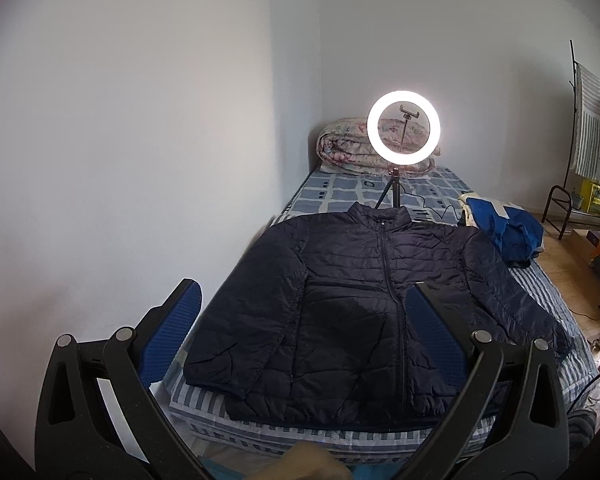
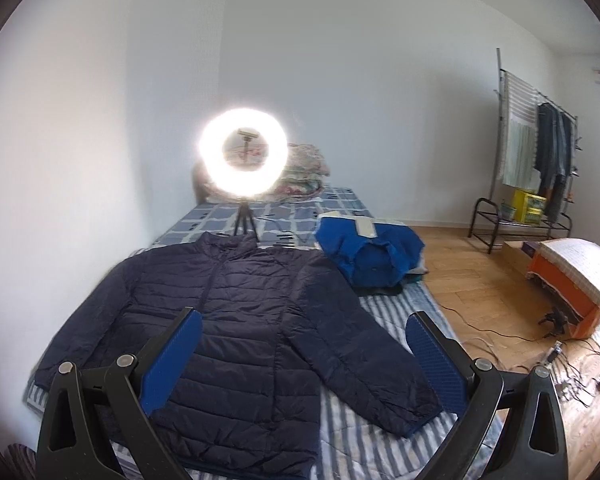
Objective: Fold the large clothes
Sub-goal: 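Grasp the side edge of the navy jacket with the right gripper, then lift the jacket side and fold it over toward the zipper with the right gripper, then open the right gripper and release the folded side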
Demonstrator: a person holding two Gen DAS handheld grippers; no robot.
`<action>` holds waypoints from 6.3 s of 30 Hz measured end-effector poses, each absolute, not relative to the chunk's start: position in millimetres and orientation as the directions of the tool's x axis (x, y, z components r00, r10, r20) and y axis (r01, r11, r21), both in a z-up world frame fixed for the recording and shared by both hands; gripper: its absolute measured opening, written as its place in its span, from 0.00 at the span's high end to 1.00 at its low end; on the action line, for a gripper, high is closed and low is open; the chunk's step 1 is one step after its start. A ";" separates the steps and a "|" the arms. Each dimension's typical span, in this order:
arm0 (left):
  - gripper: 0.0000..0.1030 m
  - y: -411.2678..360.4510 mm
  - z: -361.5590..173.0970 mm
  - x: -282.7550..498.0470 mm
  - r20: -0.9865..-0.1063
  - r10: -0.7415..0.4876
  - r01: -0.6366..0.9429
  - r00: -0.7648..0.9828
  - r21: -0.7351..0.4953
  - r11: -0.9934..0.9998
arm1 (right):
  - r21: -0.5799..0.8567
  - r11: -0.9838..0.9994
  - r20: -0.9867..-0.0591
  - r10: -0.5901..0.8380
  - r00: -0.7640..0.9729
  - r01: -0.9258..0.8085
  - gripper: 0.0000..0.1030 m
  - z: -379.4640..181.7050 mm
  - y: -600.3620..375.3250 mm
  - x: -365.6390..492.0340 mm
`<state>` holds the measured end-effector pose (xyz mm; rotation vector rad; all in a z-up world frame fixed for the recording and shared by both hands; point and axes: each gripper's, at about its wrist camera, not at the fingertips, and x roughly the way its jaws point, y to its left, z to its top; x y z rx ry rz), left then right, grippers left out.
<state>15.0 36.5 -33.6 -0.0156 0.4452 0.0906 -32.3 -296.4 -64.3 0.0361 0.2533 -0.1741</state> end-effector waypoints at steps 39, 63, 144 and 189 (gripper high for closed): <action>0.05 186.2 -96.3 -87.8 -0.568 0.345 -0.457 0.747 -0.063 0.887 | -0.162 0.364 -0.765 0.540 0.349 -0.917 0.55 -250.3 124.9 118.6; 0.05 178.3 -107.5 -35.1 -0.582 0.302 -0.409 0.755 -0.058 0.911 | -0.018 0.469 -0.726 0.601 0.334 -0.883 0.99 -241.2 133.8 176.2; 0.05 91.2 -154.3 214.3 -0.553 0.049 -0.177 0.832 -0.181 0.967 | 0.210 0.907 -0.567 0.418 0.710 -0.366 0.95 -153.9 -209.8 423.4; 0.05 59.1 -100.2 164.0 -0.421 0.124 -0.143 0.898 -0.013 0.990 | 0.150 0.987 -0.421 0.116 0.899 -0.057 0.45 -99.0 -338.6 176.4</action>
